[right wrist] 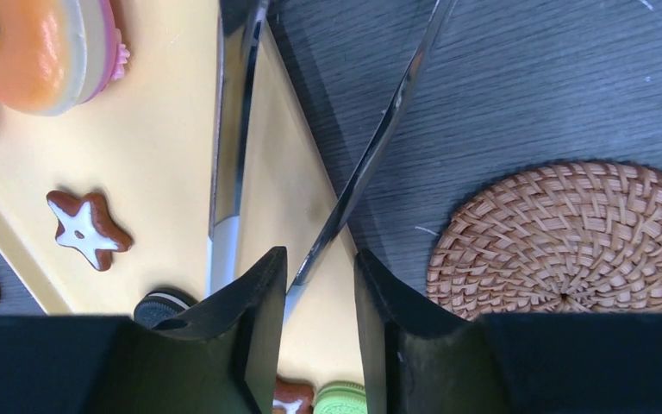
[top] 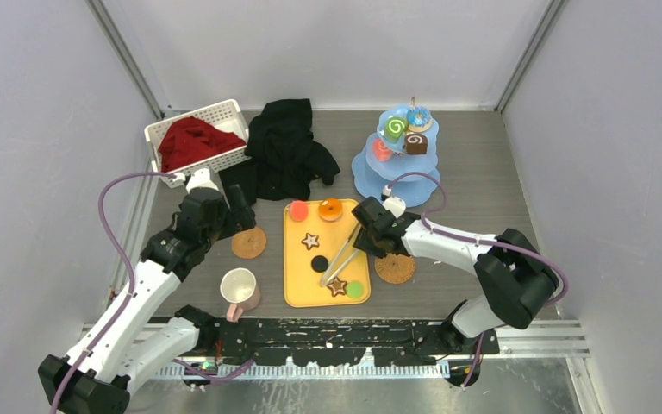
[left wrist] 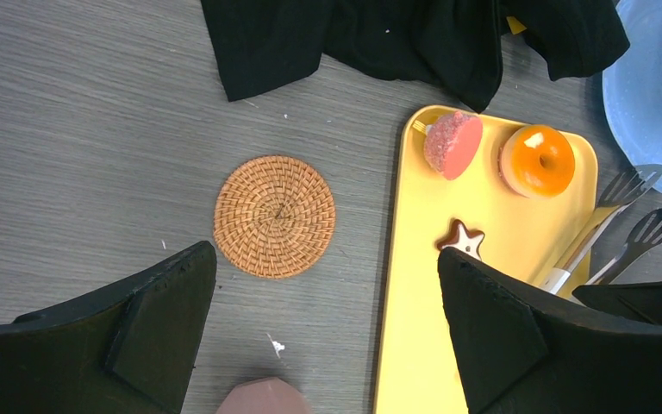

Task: Serve the afternoon tea
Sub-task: Adjust the clamp at the center of the board.

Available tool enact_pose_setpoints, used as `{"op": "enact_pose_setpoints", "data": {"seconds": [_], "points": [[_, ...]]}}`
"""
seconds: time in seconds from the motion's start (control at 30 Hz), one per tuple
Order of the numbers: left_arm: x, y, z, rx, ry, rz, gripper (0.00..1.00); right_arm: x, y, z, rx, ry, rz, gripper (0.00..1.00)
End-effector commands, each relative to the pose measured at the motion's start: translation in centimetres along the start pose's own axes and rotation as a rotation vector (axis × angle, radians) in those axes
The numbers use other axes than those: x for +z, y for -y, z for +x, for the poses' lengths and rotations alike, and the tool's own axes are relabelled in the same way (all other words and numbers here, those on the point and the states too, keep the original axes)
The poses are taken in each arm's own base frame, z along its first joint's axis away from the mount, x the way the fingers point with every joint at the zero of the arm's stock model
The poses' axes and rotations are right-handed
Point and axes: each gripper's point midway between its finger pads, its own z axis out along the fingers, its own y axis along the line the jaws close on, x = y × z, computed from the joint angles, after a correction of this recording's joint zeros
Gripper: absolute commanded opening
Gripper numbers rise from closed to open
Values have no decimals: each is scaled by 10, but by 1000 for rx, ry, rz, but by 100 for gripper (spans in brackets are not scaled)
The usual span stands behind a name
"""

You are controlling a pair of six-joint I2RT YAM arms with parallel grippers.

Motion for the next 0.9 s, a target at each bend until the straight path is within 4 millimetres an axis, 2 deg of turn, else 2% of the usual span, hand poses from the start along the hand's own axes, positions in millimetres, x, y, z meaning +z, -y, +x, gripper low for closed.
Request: {"op": "enact_pose_setpoints", "data": {"seconds": [0.0, 0.13, 0.33, 0.5, 0.73, 0.87], "points": [[-2, 4, -7, -11, 31, 22, 99, -1, -21, -7, 39, 19, -63, 35], [0, 5, -5, -4, 18, 26, 99, -2, -21, -7, 35, 22, -67, 22], [1, 6, -5, -3, 19, 30, 99, -12, -18, -12, 46, 41, -62, 16], [1, 5, -3, -6, 15, 28, 99, -21, -19, -15, 58, 49, -76, 1], [1, 4, -3, -4, 10, 22, 99, -33, -33, -20, 38, 59, -144, 1], [1, 5, -3, -7, 12, 22, 99, -44, -48, -13, -33, 7, -213, 1]]}}
